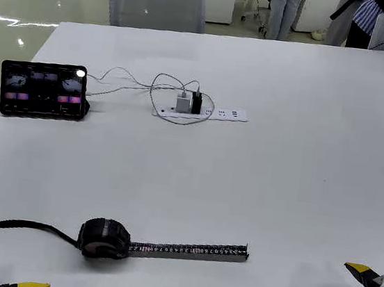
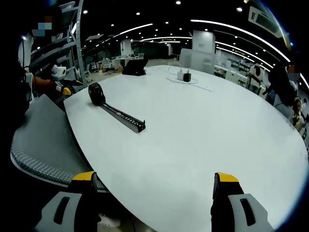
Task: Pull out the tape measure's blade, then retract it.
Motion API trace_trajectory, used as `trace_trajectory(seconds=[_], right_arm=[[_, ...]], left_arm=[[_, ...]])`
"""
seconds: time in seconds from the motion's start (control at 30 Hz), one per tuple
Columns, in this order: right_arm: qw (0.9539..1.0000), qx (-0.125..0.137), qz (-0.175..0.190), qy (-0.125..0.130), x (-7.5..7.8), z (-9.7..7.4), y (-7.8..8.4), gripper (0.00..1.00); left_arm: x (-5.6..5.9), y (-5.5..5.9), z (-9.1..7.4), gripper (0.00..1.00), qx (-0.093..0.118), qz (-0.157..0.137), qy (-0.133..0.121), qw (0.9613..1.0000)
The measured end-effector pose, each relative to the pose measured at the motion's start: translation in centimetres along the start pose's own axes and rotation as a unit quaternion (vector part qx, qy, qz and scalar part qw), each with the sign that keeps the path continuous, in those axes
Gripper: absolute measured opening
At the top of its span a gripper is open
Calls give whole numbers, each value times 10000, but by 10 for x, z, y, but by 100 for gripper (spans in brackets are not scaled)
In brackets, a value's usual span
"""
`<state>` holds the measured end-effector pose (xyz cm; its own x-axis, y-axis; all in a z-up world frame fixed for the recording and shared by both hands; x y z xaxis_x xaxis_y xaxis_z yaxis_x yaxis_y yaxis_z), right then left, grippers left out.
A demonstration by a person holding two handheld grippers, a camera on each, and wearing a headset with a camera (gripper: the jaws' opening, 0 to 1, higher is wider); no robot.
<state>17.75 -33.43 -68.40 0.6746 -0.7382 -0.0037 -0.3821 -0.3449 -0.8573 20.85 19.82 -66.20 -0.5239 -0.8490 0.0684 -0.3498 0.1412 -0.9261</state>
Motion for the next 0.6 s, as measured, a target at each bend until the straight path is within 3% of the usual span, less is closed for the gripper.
trace_trajectory(seconds=[0.3, 0.47, 0.6], right_arm=[[9995, -112, -115, -267, -8, 3, 1, 99], [9985, -194, -228, -452, -9, 7, -12, 99], [9970, -250, -442, -580, -5, 13, -29, 99]], left_arm=[[15, -11, 14, 99, -17, -16, 114, 9999], [30, -22, 26, 99, -16, -145, 211, 9997], [37, -30, 38, 99, -11, -216, 90, 9997]])
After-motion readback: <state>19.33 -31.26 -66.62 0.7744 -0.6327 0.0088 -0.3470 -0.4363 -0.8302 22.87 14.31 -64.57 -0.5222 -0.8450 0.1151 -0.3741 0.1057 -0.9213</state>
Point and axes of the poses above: the centre of the closed fingertips' face, and the gripper's own axes: z roughly forward along the fingers, x roughly to its right, y roughly out of its underside, the point moved 4 cm from there along -z, roughly backward along the fingers, and after that the axes turned 11 degrees about x, right-handed, at the moved point
